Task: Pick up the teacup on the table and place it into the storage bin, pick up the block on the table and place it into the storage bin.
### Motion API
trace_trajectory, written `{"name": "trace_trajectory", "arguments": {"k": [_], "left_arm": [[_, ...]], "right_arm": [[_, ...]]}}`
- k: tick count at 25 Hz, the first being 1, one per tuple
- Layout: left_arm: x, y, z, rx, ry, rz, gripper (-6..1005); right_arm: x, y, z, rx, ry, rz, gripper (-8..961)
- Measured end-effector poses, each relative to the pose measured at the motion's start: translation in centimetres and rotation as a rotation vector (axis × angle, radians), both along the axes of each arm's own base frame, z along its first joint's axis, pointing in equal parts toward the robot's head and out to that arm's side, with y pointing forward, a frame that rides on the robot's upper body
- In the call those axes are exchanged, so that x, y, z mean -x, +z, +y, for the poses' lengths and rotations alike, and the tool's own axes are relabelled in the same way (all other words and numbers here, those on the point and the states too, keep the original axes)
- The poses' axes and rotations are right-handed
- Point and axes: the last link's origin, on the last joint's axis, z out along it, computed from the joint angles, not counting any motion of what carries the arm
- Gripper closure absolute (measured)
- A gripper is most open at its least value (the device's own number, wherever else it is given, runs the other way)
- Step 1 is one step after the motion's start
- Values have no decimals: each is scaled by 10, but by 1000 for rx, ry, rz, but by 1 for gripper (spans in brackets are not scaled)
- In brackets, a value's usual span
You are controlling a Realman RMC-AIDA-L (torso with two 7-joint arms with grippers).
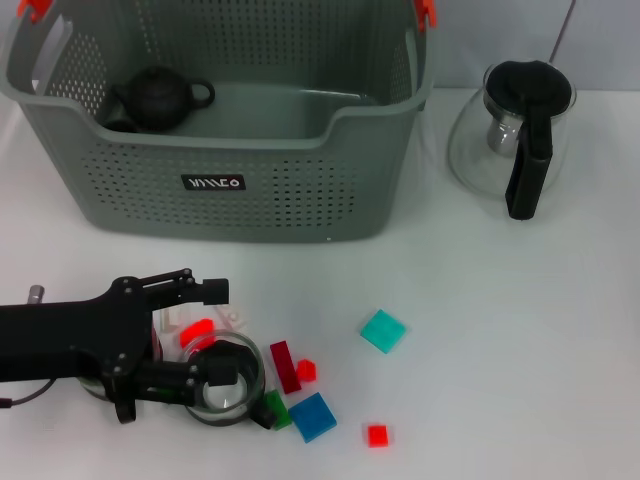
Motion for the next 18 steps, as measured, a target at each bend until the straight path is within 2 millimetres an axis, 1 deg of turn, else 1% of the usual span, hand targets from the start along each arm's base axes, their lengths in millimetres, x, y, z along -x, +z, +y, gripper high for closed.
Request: {"name": "trace_trajectory", "arguments": {"k": [4,8,13,18], "left_arm": [[-3,-2,1,5,-7,-3,49],[-4,-6,0,23,-17,0,50],[-6,-10,0,34,-22,3,50],[-7,-10,0,37,-25,4,49]], "right_arm": [[-9,-10,26,0,-117,10,886],[-18,-22,40,-9,-210,4,881],[-31,-44,46,-27,-263,-15,874],[-47,-70,44,-44,-285,-58,868]]}}
